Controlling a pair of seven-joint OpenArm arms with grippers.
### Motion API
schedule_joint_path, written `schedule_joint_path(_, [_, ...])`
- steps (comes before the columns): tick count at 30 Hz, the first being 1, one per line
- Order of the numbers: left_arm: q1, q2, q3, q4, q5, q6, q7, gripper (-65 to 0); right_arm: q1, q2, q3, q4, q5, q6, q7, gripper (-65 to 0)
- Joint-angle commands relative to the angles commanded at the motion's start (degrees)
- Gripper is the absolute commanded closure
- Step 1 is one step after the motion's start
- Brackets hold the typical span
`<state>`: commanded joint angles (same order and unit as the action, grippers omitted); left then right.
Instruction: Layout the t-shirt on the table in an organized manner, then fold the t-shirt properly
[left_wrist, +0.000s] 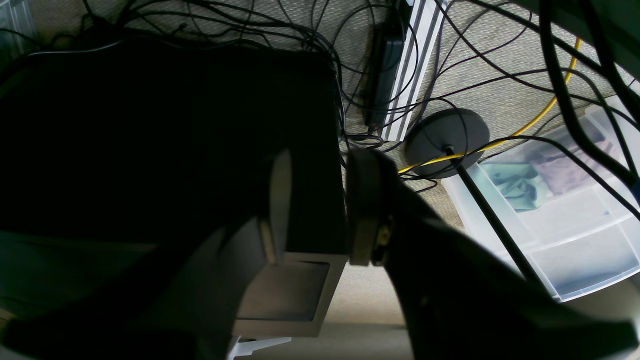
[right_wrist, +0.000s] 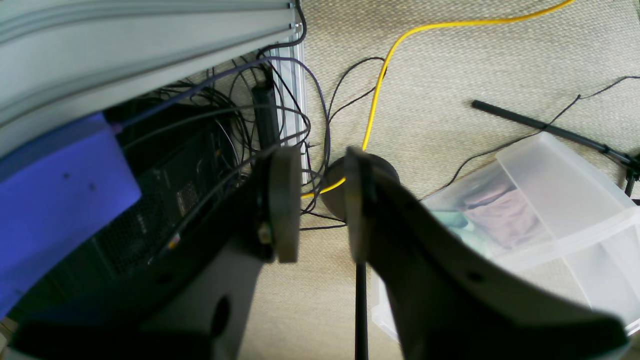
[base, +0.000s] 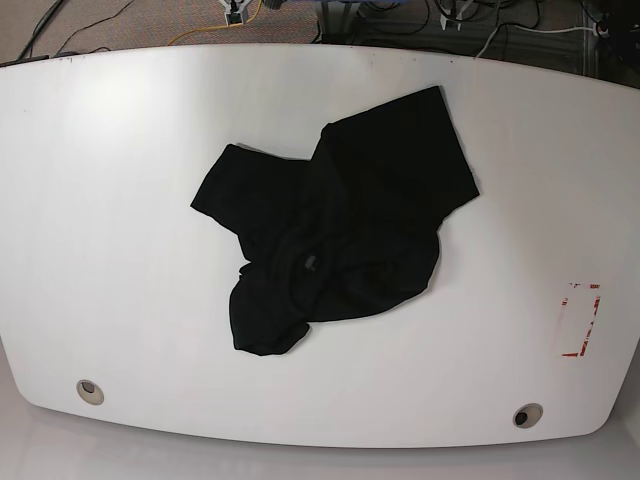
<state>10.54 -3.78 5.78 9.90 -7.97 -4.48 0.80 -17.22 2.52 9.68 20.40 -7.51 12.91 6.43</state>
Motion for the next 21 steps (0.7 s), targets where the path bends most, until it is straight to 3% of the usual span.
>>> schedule_joint_path(14, [-0.1, -0.1, 0.0, 0.2, 0.1, -3.2, 0.3, -17.3, 0.2, -0.1, -0.2, -0.1, 0.2, 0.01, 0.1, -15.0])
schedule_joint_path(21, [0.0, -0.3, -0.3, 0.3, 0.1, -2.8, 0.4, -17.1, 0.7, 0.0, 0.0, -0.3, 0.0, 0.11, -0.2, -15.2])
